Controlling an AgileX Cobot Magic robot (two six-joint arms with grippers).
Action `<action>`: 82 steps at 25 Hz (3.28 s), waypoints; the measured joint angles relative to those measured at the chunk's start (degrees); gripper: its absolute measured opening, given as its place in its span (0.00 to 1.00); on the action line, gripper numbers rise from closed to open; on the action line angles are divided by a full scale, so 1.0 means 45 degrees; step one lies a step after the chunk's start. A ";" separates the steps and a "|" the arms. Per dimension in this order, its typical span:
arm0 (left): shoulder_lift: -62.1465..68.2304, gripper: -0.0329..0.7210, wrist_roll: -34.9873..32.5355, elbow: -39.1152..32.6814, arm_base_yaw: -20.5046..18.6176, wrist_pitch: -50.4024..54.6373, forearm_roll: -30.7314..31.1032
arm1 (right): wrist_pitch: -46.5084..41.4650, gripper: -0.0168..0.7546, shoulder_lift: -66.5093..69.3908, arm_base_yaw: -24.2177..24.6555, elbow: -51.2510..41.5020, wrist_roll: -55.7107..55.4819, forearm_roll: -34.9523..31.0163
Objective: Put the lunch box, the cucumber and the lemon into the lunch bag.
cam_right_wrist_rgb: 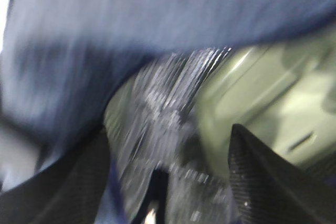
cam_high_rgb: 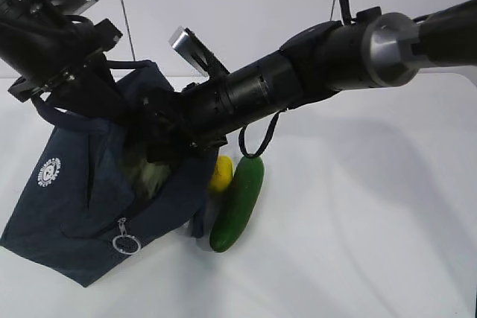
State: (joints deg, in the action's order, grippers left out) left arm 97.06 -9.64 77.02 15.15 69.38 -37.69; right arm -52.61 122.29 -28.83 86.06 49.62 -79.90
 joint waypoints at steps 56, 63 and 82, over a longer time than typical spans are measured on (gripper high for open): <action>0.0000 0.05 -0.0161 0.0149 0.0019 -0.0006 0.0191 | -0.1314 0.69 -0.3166 0.1841 0.0052 -0.9588 1.1999; 0.0000 0.05 -0.0161 0.0149 0.0019 -0.0026 0.0191 | -0.1186 0.69 -0.3167 0.1841 0.0052 -1.1917 1.2547; 0.0000 0.05 -0.0191 0.0149 0.0026 -0.0086 0.0191 | 0.0799 0.69 -0.2051 0.1841 0.0052 -1.2428 1.2490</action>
State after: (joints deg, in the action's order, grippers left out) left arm 97.06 -10.50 77.69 15.27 69.00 -36.83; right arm -49.02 113.06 -20.55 86.29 -6.31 -23.69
